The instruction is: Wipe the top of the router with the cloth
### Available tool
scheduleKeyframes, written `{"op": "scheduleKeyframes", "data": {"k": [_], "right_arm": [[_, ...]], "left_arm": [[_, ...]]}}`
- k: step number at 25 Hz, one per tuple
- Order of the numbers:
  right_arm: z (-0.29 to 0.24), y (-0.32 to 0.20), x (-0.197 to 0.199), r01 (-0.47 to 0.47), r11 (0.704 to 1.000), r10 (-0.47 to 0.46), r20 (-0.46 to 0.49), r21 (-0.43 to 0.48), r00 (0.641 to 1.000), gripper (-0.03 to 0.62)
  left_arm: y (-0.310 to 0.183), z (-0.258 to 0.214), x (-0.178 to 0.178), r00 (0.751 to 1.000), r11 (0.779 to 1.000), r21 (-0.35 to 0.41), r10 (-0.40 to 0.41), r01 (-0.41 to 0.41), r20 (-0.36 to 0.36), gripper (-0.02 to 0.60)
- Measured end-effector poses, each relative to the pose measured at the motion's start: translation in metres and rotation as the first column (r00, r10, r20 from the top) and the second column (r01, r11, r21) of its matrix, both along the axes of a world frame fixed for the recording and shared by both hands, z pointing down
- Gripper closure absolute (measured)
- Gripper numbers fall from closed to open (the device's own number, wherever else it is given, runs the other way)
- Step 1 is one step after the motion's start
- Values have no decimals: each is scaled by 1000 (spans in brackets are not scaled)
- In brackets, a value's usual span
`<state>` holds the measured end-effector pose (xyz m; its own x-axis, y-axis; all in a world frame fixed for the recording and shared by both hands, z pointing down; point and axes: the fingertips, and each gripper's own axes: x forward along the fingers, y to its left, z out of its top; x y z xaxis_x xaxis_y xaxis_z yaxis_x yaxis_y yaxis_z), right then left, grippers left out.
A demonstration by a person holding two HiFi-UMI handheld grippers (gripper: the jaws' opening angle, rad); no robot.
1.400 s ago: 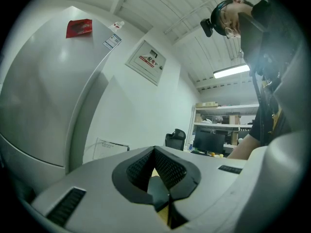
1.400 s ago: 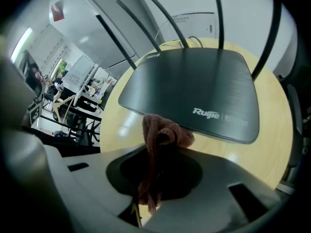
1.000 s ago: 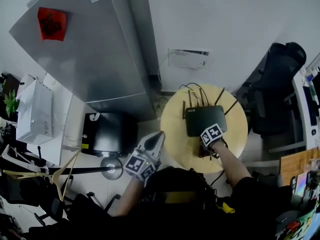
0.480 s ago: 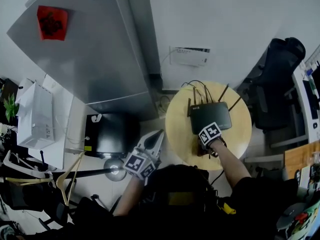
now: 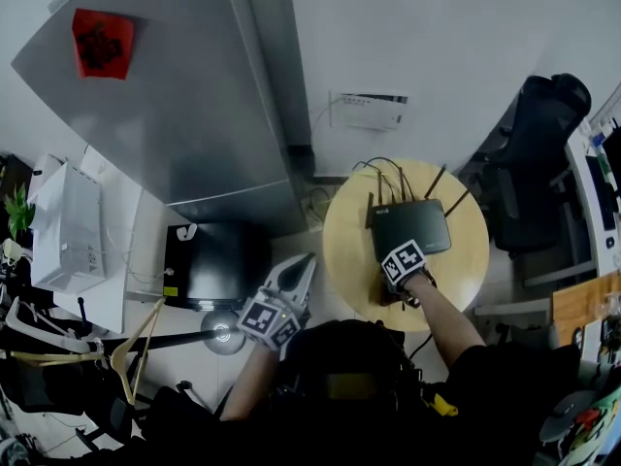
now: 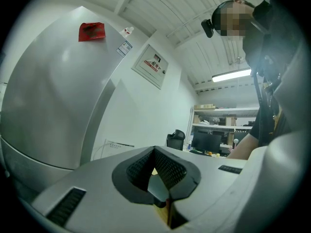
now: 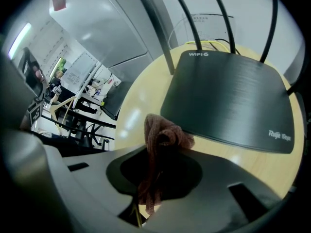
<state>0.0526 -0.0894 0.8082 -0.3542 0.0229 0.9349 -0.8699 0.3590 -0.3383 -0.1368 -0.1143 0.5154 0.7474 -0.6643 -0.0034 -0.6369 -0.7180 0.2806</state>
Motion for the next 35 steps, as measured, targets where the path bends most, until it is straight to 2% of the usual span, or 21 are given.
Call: {"op": "scheduleKeyframes", "data": {"k": [5, 11, 14, 18, 23, 27, 30, 35], "right_arm": [[-3, 3, -21, 14, 1000, -14, 35, 8, 999, 534], [-38, 6, -64, 36, 993, -61, 230, 112, 971, 534], [-54, 10, -65, 35, 987, -76, 266, 156, 961, 534], [-71, 8, -60, -13, 980, -52, 316, 201, 947, 534], [-89, 14, -56, -124, 974, 31, 429, 191, 903, 534], [-92, 13, -55, -160, 964, 50, 446, 214, 894, 534], [-92, 10, -54, -178, 954, 55, 440, 243, 896, 534], [-87, 2, -64, -239, 944, 117, 444, 229, 888, 534]], "left_arm": [[1, 4, -5, 1000, 1000, -17, 4, -4, -5, 586], [-4, 4, 0, 1000, 1000, -15, -1, 1, 9, 588], [-2, 4, 9, 1000, 1000, -25, -5, 6, 17, 588], [7, 2, 27, 999, 1000, -31, -4, 5, 33, 588], [26, -3, 53, 999, 998, -41, -44, 45, 23, 588], [38, -9, 67, 998, 998, -23, -63, 64, 26, 588], [38, -4, 74, 998, 999, -10, -38, 39, 46, 588], [10, 1, 85, 996, 997, 2, 72, -72, 49, 588]]}}
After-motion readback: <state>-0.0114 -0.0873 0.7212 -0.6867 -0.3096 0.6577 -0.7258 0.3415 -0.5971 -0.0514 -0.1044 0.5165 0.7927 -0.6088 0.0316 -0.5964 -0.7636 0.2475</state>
